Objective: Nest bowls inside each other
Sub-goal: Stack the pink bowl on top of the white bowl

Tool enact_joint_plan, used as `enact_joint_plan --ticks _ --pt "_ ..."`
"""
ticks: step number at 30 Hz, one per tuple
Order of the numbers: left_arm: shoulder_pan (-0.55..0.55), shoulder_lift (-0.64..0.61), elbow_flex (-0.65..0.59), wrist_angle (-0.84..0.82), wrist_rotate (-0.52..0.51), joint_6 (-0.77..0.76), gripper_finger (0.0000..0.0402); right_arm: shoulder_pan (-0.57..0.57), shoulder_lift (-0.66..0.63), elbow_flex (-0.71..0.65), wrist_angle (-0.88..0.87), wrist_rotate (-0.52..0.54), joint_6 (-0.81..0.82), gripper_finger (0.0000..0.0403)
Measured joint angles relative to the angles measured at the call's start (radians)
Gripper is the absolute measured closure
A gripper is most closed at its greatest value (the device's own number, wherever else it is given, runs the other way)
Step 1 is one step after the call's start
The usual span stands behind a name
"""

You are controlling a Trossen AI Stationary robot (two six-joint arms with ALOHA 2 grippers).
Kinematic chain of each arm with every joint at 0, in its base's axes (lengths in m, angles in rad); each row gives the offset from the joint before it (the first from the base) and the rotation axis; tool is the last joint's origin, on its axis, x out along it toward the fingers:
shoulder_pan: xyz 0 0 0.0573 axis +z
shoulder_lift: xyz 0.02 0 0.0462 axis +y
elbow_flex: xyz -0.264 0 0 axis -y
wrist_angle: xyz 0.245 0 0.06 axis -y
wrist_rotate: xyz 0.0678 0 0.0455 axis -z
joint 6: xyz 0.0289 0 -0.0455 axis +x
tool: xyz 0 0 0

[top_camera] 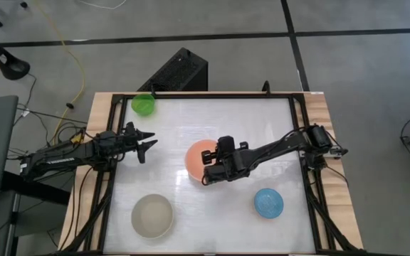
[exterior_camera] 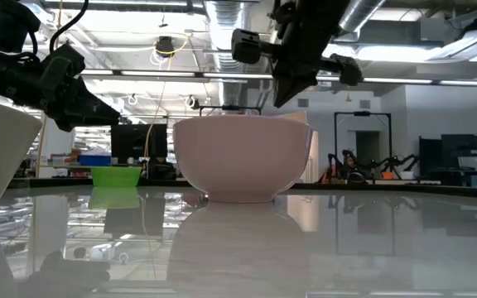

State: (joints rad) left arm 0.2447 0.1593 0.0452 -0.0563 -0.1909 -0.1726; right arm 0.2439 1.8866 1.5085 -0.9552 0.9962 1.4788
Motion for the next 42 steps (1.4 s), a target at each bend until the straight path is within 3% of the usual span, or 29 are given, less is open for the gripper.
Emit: enact_joint_plan --ticks 9,20,29,42 --pt "0.0 0.0 0.0 0.0 0.0 0.0 0.0244 -0.019 0.001 -0.127 0.15 -0.003 0.017 0.0393" --pt "0.0 0.0 0.0 0.0 0.0 0.0 0.0244 -0.049 0.001 -0.123 0.175 -0.004 -0.029 0.0393" --pt "0.0 0.0 0.0 0.0 0.0 0.0 0.0244 -0.122 -0.001 -0.147 0.587 -0.017 -0.414 0.0393" --pt "0.0 0.0 0.0 0.0 -0.001 0.0 0.0244 -0.161 0.068 -0.145 0.711 -0.075 -0.564 0.0393"
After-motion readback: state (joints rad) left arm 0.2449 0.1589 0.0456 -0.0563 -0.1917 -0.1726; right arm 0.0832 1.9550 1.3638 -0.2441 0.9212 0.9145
